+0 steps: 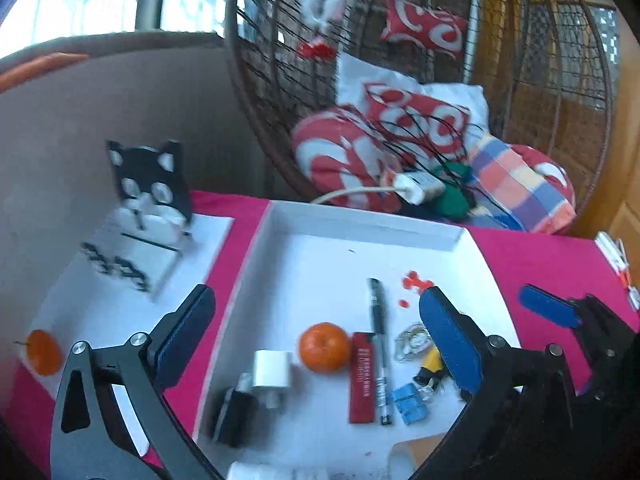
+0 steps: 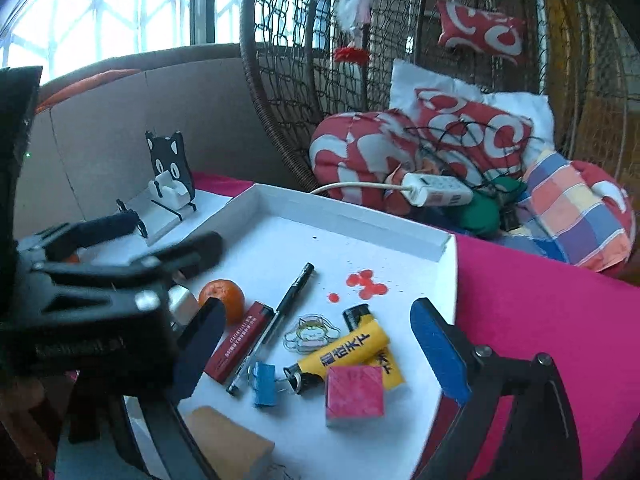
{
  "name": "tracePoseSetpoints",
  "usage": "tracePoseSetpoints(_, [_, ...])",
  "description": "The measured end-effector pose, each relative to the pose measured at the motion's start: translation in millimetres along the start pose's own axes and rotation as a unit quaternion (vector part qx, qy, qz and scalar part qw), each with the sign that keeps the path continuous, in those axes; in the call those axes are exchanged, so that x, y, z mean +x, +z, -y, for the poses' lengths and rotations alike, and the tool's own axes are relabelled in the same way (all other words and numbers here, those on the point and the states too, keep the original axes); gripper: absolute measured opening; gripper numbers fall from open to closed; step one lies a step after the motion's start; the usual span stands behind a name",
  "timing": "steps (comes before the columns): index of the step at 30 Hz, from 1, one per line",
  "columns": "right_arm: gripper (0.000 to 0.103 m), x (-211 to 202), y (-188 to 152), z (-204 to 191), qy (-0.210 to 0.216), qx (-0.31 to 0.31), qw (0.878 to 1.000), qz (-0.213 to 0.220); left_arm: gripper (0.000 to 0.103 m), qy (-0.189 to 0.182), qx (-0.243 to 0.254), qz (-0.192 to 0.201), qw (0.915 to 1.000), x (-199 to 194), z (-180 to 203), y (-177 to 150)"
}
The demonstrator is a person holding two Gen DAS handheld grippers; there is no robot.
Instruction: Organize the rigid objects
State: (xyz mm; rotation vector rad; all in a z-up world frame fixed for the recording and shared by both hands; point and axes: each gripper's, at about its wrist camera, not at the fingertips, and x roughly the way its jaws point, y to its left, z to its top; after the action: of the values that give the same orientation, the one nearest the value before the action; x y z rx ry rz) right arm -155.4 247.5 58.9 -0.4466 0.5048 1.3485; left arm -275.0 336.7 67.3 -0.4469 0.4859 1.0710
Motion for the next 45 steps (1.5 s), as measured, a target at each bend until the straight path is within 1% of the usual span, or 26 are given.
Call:
tracePoseSetpoints(2, [0.094, -9.7, -2.5, 0.6, -0.002, 0.003, 1.0, 0.011, 0.103, 0.003, -0.006, 0.016, 0.9999, -10.8, -2.9, -1.3])
tracePoseSetpoints(6, [0.094, -30.1, -7.9, 2.1, -0.01, 0.006, 0.999, 0.031, 0.103, -0.009, -0.016, 0.049, 0.9986, -40.2, -1.0, -4.5])
tracePoseSetpoints(10, [0.094, -51.8, -13.5, 7.5, -0.019, 0.009, 0.999, 0.045, 0.103, -0.025, -0.006, 0.064, 0.9976, -65.5, 12.6, -7.8])
tracePoseSetpoints(11, [0.094, -55.9, -15.0, 8.7, -0.024, 0.009, 0.999, 0.047, 0.103, -0.022, -0.002, 0.065, 0.9977, -70.0, 17.3, -8.1])
tracePoseSetpoints(13, [0.094, -63.6, -18.3, 11.2, -0.027, 0.009, 0.998, 0.048, 0.103, 0.001, 0.015, 0.061, 0.998, -79.9, 28.8, -9.4])
tracePoseSetpoints(15, [0.094, -72.2, -22.3, 14.5, -0.036, 0.013, 0.998, 0.053, 0.103, 0.033, 0.033, 0.06, 0.9971, -90.3, 41.0, -11.6])
tracePoseSetpoints(16, [0.094, -79.9, -24.7, 17.7, -0.046, 0.02, 0.997, 0.061, 0.103, 0.036, 0.036, 0.064, 0.9966, -96.1, 44.6, -12.5])
tracePoseSetpoints(17, [0.094, -84.7, -26.7, 20.1, -0.05, 0.025, 0.996, 0.066, 0.103, 0.028, 0.034, 0.068, 0.9967, -103.1, 47.3, -13.2])
tracePoseSetpoints(18, [0.094, -93.5, -28.5, 25.4, -0.058, 0.037, 0.995, 0.073, 0.103, 0.007, 0.032, 0.069, 0.9971, -110.3, 49.7, -14.5])
tracePoseSetpoints(19, [0.094, -99.6, -30.1, 29.1, -0.066, 0.045, 0.994, 0.076, 0.103, -0.029, 0.029, 0.066, 0.9969, -119.0, 52.5, -15.4])
tracePoseSetpoints(20, [0.094, -107.9, -31.8, 33.8, -0.079, 0.052, 0.992, 0.08, 0.103, -0.048, 0.029, 0.068, 0.9961, -125.6, 54.4, -16.5])
tracePoseSetpoints(21, [0.094, -113.5, -32.9, 37.1, -0.085, 0.055, 0.991, 0.085, 0.103, -0.063, 0.03, 0.076, 0.9947, -135.6, 57.5, -18.6])
tracePoseSetpoints(22, [0.094, -124.6, -35.1, 41.5, -0.097, 0.06, 0.989, 0.096, 0.103, -0.065, 0.034, 0.087, 0.9935, -145.3, 61.2, -21.3])
tracePoseSetpoints(24, [0.094, -139.6, -39.1, 45.7, -0.108, 0.069, 0.986, 0.11, 0.103, -0.047, 0.039, 0.112, 0.9917, -163.2, 67.9, -27.3])
tracePoseSetpoints(25, [0.094, -149.5, -40.9, 48.8, -0.11, 0.078, 0.984, 0.117, 0.103, -0.043, 0.043, 0.119, 0.991, -170.0, 71.3, -30.0])
tracePoseSetpoints(26, [0.094, -155.4, -42.1, 51.4, -0.112, 0.085, 0.982, 0.122, 0.103, -0.04, 0.045, 0.116, 0.9915, -173.7, 74.2, -31.5])
tracePoseSetpoints(28, [0.094, -166.0, -43.0, 55.2, -0.122, 0.099, 0.979, 0.128, 0.103, -0.021, 0.048, 0.094, 0.9943, -174.7, 79.5, -32.1])
tracePoseSetpoints(29, [0.094, -171.1, -43.5, 58.5, -0.127, 0.11, 0.977, 0.129, 0.103, -0.005, 0.042, 0.08, 0.9959, -174.1, 81.4, -32.2])
tracePoseSetpoints(30, [0.094, -175.7, -44.5, 61.5, -0.125, 0.119, 0.976, 0.131, 0.103, 0.003, 0.041, 0.072, 0.9966, -174.2, 82.6, -32.5])
tracePoseSetpoints(32, [0.094, -185.1, -48.0, 67.0, -0.122, 0.134, 0.974, 0.138, 0.103, 0.014, 0.045, 0.053, 0.9975, -172.7, 85.8, -36.2])
tracePoseSetpoints(34, [0.094, -194.1, -52.5, 70.0, -0.129, 0.14, 0.971, 0.147, 0.103, 0.029, 0.048, 0.037, 0.9977, -172.4, 89.4, -41.6])
tracePoseSetpoints(37, [0.094, -205.6, -57.6, 73.8, -0.14, 0.147, 0.966, 0.16, 0.103, 0.035, 0.038, 0.024, 0.9984, -172.0, 89.5, -48.6])
tracePoseSetpoints(39, [0.094, -211.8, -60.6, 76.9, -0.144, 0.152, 0.964, 0.163, 0.103, 0.033, 0.037, 0.023, 0.9985, -175.1, 91.5, -53.0])
tracePoseSetpoints(41, [0.094, -218.0, -64.2, 79.2, -0.15, 0.155, 0.962, 0.165, 0.103, 0.028, 0.038, 0.03, 0.9984, -181.0, 93.5, -56.3])
tracePoseSetpoints(43, [0.094, -223.2, -67.0, 79.2, -0.151, 0.152, 0.962, 0.168, 0.103, 0.037, 0.039, 0.05, 0.9973, -191.4, 95.8, -59.6])
tracePoseSetpoints(45, [0.094, -227.3, -70.8, 77.8, -0.146, 0.146, 0.963, 0.171, 0.103, 0.045, 0.046, 0.061, 0.9961, -198.1, 100.2, -62.1])
